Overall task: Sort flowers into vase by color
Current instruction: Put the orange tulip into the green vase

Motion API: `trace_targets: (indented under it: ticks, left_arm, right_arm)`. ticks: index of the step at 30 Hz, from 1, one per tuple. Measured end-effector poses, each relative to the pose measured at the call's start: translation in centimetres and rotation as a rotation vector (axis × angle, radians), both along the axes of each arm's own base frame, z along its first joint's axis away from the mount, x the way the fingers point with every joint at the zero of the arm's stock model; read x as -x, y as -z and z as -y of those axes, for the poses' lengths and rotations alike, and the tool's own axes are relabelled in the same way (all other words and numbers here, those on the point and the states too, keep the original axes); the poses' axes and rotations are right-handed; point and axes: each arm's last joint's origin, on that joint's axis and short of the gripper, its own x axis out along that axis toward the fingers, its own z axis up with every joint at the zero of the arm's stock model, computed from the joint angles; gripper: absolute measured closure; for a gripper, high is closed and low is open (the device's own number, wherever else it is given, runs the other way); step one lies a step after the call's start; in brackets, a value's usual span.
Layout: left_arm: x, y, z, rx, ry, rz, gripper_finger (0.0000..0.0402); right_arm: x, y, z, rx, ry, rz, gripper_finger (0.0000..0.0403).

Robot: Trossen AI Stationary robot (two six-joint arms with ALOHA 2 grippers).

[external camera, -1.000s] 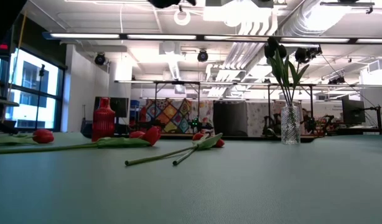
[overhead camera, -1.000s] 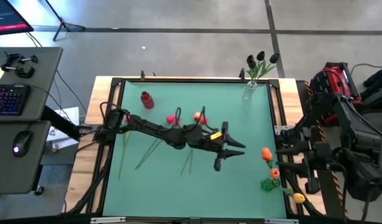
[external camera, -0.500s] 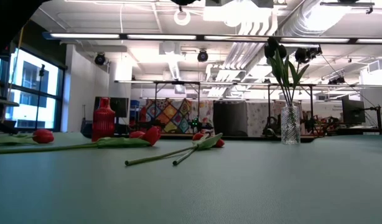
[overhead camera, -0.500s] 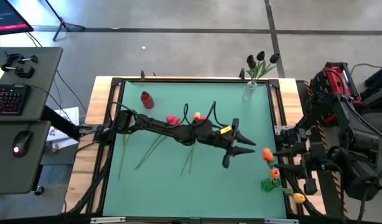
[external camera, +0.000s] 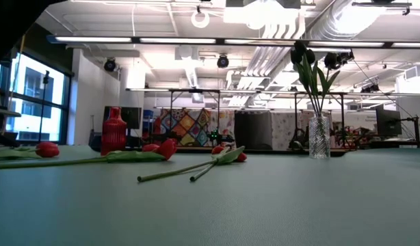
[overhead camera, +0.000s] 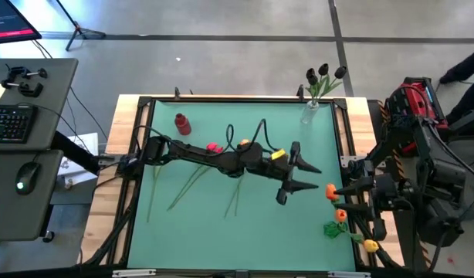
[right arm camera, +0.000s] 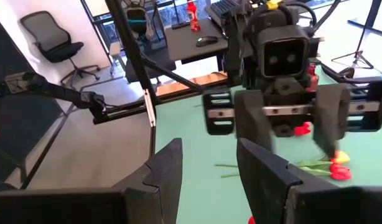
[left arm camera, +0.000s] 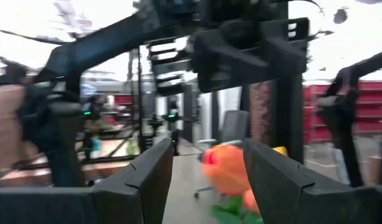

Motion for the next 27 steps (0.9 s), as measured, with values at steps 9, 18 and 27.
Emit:
trace_targets:
  ticks: [9,18,27]
  left_arm:
    - [-1.9,0.3,0.2,0.004,0.007,-0.037,0.0216]
    - [-2.9,0.8,1.0,-0.078,0.140,-0.061,0.0216]
    - [-2.5,0.5,2.4,-0.172,0.201,0.013,0.0216]
  right_arm:
    - [0.0,0.0,0.0,0.005,-0.003,-0.002,0.0261]
    - [0.0,0.1,0.0,0.011,-0.014,-0.012,0.0261]
    - [0.0,0.0,0.0,0.022,-0.012,-0.007,0.0261]
